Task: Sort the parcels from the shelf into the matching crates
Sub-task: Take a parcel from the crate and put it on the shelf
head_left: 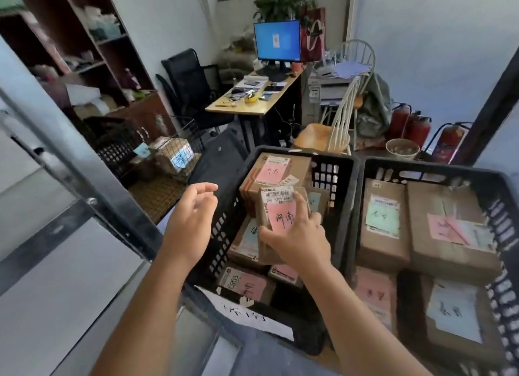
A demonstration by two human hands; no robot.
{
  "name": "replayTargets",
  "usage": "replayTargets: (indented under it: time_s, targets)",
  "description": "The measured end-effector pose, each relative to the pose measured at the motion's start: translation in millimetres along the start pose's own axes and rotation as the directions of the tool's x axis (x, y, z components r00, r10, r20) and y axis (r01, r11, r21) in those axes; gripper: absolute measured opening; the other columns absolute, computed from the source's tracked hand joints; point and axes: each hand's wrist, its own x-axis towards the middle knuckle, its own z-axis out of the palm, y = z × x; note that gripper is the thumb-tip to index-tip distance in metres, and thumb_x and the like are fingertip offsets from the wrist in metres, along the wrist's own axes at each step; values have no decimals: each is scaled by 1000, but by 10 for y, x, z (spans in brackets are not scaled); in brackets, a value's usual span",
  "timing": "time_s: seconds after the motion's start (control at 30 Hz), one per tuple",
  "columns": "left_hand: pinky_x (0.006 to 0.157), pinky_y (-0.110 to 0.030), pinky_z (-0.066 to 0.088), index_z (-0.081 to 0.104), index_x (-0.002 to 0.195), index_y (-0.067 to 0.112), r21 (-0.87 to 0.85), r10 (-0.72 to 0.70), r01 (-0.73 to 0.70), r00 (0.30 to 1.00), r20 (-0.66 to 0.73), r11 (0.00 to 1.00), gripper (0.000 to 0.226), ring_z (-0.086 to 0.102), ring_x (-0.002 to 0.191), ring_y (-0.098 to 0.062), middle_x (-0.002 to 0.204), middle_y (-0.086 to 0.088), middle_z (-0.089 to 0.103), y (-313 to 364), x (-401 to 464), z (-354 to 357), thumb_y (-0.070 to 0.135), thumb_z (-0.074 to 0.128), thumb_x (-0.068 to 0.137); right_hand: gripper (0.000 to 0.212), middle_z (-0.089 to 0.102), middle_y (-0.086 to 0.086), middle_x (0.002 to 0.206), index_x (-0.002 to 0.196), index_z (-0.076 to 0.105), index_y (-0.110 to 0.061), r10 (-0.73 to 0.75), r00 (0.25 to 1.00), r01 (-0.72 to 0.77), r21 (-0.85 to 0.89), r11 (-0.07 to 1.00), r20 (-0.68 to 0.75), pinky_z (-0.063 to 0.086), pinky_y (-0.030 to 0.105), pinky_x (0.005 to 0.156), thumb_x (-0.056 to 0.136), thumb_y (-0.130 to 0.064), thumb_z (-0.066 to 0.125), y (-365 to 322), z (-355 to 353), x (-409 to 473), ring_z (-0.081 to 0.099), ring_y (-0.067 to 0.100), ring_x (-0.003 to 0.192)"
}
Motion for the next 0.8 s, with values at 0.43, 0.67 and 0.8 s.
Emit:
replayTargets:
  time_s: [0.43,0.67,0.8]
  targets:
    - [90,-16,43,62,124,34,-23,-21,24,992,126,999,23,54,110,15,127,15,61,-564,1064,46,25,50,107,114,37,13,143,159,-2,-42,262,965,-261,-41,965,27,52,51,100,75,-72,69,-284,1338,677,46,36,131]
    - [83,-10,39,63,124,33,11,-2,0,984,176,1000,25,58,119,-1,127,16,62,-808,1426,54,24,51,104,112,32,18,147,163,-5,-29,372,927,-374,-38,927,-49,47,47,102,86,-70,65,-476,1822,844,39,38,136]
    - [95,-30,44,63,122,37,5,-17,16,982,187,1000,25,58,127,-11,133,13,63,-894,1470,32,26,52,103,112,27,20,151,163,-13,-26,371,925,-378,-100,920,-78,47,50,108,92,-61,65,-502,1977,900,36,37,137]
